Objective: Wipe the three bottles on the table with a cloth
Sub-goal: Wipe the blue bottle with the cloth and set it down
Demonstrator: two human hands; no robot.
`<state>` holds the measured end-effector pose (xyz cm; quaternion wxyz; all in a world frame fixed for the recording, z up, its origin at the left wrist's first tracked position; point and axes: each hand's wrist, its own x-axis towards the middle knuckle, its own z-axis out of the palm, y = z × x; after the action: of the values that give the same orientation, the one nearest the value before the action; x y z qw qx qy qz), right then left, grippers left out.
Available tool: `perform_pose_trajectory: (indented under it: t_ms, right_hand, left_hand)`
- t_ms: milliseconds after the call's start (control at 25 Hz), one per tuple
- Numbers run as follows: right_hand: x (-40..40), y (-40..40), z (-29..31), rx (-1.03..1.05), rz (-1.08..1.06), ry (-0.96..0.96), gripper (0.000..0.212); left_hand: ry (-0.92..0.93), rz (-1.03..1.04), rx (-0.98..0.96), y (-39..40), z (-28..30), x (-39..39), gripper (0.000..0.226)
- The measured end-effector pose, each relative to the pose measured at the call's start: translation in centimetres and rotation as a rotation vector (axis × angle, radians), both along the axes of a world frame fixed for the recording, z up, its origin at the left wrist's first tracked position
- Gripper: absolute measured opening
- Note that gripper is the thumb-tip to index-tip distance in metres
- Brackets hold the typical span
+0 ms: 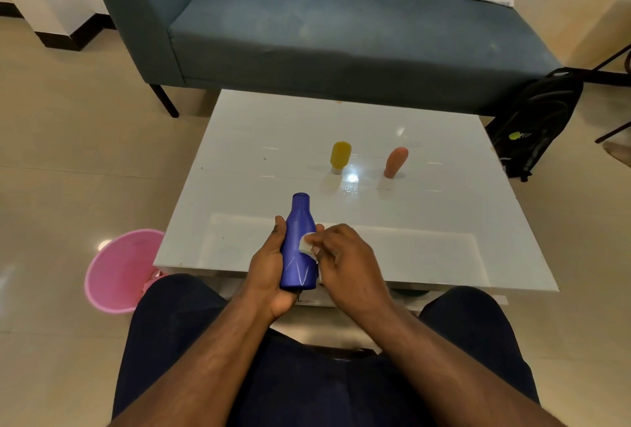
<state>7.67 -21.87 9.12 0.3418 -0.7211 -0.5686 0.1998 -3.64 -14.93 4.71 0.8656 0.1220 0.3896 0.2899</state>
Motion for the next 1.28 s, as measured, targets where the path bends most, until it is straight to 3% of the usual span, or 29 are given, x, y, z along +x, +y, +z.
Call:
perform_pose_trajectory:
  t_ms: [120,280,440,600,760,920,1080,1280]
  right_hand:
    - [-1.5,-1.5,0.0,-0.004,0.147,-0.081,0.023]
    - [-0.4,-0.8,-0.5,-0.029,0.018,-0.040,0.023]
    - [-2.7,-2.5,-0.2,-0.010,0.206,-0.129,0.025]
    - [-1.1,0.1,-0.1,-0.024,0.079,-0.145,0.024]
    - [-2.7,-1.5,0.4,-0.016,0.323,-0.241,0.028]
    - [-0.6,0.6,0.2,-0.018,0.124,-0.228,0.026]
    - [-2.8,-1.5,0.4,-0.016,0.369,-0.287,0.029]
    - [-0.7,0.2,0.5,0.003,0.171,-0.254,0.023]
  left_hand:
    - [-0.018,0.005,0.003,0.3,0.0,-0.2,0.060]
    - [0.001,0.012,0.001,0.2,0.0,0.0,0.060]
    - [-0.031,0.045,-0.035,0.4,-0.1,-0.2,0.059]
    - [-0.048,0.005,-0.064,-0.2,0.2,0.0,0.056]
    - [-0.031,0.004,-0.062,0.1,0.0,-0.3,0.062]
    - [-0.021,0.006,-0.053,-0.1,0.1,0.0,0.056]
    - [-0.033,-0.005,-0.079,0.2,0.2,-0.4,0.061]
    - [-0.010,0.005,-0.051,0.1,0.4,-0.2,0.057]
